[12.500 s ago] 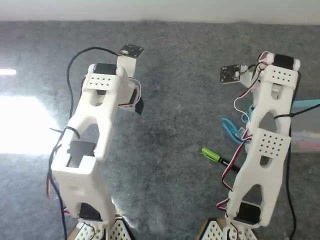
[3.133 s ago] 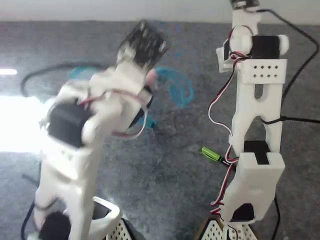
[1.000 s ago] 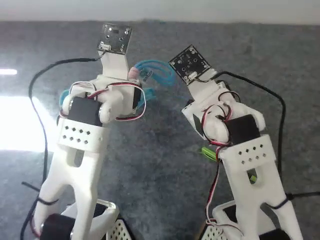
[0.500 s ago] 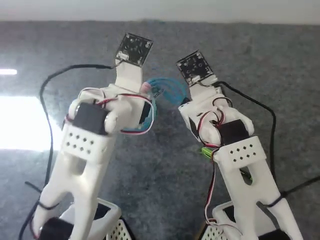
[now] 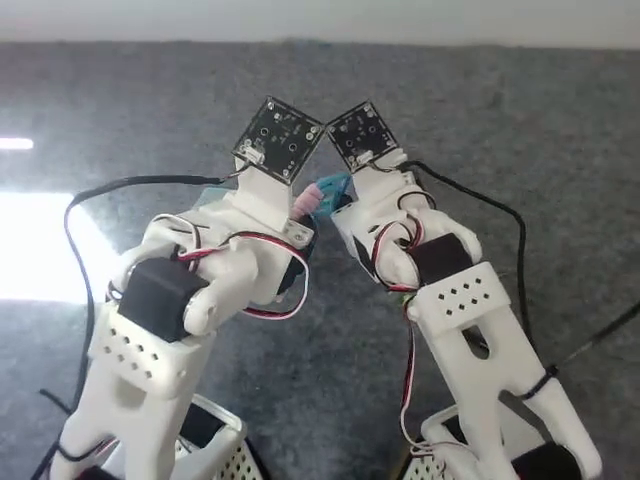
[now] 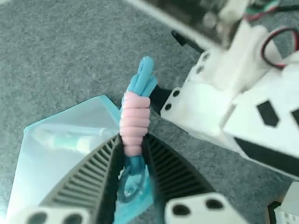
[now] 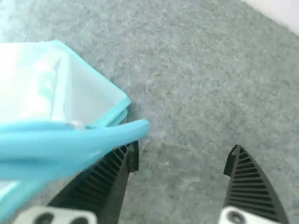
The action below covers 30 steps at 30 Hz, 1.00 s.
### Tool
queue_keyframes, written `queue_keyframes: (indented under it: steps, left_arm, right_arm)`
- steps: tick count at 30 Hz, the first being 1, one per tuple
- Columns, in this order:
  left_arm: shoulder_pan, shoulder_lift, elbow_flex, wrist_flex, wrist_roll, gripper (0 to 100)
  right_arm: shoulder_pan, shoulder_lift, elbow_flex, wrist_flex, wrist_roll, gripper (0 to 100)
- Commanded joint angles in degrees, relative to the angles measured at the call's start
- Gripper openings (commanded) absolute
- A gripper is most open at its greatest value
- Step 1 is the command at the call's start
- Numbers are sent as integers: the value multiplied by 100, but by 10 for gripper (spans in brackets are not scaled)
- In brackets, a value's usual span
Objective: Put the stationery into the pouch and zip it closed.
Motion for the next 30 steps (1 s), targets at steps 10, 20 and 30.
queue_keyframes:
  steps: [10,20,30]
  left_arm:
    - [-457,-176,-251,-123,-79,11]
    - [-510,-176,-242,-35,-202,11]
    - [-35,-211,-251,413,-563,11]
  right_arm:
    - [-22,-1411,-149,585,-343,300]
    - [-752,-2079,527,488,167,345]
    - [57,-1086,9,13,-360,344]
